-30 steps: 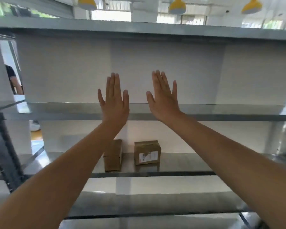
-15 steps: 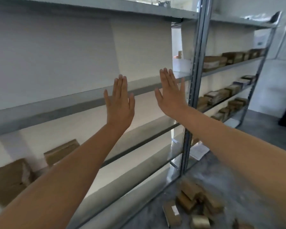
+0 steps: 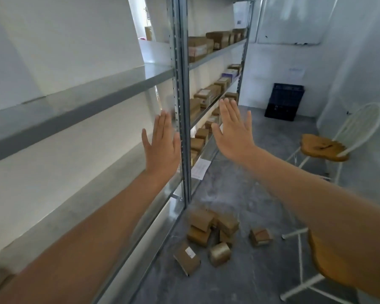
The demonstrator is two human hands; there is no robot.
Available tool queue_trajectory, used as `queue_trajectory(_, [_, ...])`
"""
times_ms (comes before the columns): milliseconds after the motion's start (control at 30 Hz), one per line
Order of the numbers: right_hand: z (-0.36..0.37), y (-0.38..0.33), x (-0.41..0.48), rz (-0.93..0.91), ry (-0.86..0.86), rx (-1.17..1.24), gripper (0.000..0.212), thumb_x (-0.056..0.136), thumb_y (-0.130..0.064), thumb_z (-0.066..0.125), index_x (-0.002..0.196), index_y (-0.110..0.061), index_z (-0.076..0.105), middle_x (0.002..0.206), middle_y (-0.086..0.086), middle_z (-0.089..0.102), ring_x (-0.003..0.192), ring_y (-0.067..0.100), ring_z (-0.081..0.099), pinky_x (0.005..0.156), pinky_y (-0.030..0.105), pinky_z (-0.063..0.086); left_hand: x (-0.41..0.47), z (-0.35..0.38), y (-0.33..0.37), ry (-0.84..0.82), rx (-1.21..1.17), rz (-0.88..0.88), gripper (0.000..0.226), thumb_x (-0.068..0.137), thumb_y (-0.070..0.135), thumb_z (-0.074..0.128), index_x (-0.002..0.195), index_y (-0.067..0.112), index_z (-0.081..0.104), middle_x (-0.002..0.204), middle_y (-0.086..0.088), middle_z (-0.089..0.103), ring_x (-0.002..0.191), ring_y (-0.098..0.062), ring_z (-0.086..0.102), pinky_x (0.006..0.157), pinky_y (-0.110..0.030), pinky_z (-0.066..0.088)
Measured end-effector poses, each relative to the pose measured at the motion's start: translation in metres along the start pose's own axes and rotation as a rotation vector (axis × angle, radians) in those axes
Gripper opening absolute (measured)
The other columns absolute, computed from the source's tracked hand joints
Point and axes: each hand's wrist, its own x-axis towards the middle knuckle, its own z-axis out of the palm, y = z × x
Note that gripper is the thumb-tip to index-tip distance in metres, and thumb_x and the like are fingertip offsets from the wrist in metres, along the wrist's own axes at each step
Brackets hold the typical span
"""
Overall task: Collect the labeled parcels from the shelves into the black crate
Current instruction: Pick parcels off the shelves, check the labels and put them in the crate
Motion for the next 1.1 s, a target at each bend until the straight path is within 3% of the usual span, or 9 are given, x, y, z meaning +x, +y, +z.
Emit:
queue_trajectory(267, [0.071,0.028,-0.017,0.175,-0.144,-0.013,0.063,0.106,-0.037,0.025,0.158,-0.017,-0.004,0.166,-0.003,-0.008,0.151,0.011,-0.014,0.119,0.047,-0.014,0.008,0.06,-0.026,-0.173,-0.109,0.03,0.055,0.105,0.032,0.022,0.158,0.02,0.008,0.166,0.006,0.003,0.152,-0.008,-0.003,0.121,-0.049,-0.007])
queue_trajectory(500, [0.112,0.057,-0.018,0.228,-0.187,-0.028,0.063,0.105,-0.038,0.024,0.158,-0.017,-0.003,0.166,-0.004,-0.007,0.15,0.009,-0.015,0.115,0.044,-0.022,0.011,0.106,-0.036,-0.27,-0.012,0.098,0.055,0.107,0.034,0.021,0.158,0.021,0.005,0.166,0.006,0.004,0.152,-0.009,-0.003,0.121,-0.049,-0.004])
queue_trajectory(800, [0.161,0.142,0.044,0.23,-0.349,0.0,0.063,0.105,-0.039,0.022,0.158,-0.018,-0.005,0.166,-0.005,-0.01,0.15,0.009,-0.017,0.114,0.044,-0.022,0.05,0.187,-0.028,-0.363,0.065,-0.01,0.057,0.107,0.038,0.024,0.158,0.02,0.007,0.166,0.005,0.003,0.152,-0.012,-0.004,0.119,-0.046,-0.008])
queue_trajectory(900, [0.17,0.171,0.071,0.221,-0.389,0.01,0.063,0.105,-0.038,0.022,0.158,-0.017,-0.006,0.166,-0.004,-0.01,0.15,0.009,-0.018,0.117,0.046,-0.019,0.063,0.218,-0.022,-0.399,0.144,-0.029,0.059,0.105,0.041,0.02,0.158,0.019,0.006,0.166,0.003,0.003,0.152,-0.015,-0.003,0.12,-0.046,-0.003])
queue_trajectory(1100, [0.19,0.217,0.105,0.219,-0.474,0.033,0.063,0.105,-0.037,0.024,0.158,-0.015,-0.003,0.166,-0.003,-0.008,0.151,0.012,-0.015,0.119,0.048,-0.014,0.069,0.263,-0.01,-0.428,0.099,-0.197,0.057,0.107,0.037,0.02,0.158,0.02,0.003,0.166,0.006,0.001,0.152,-0.011,-0.006,0.121,-0.047,-0.002])
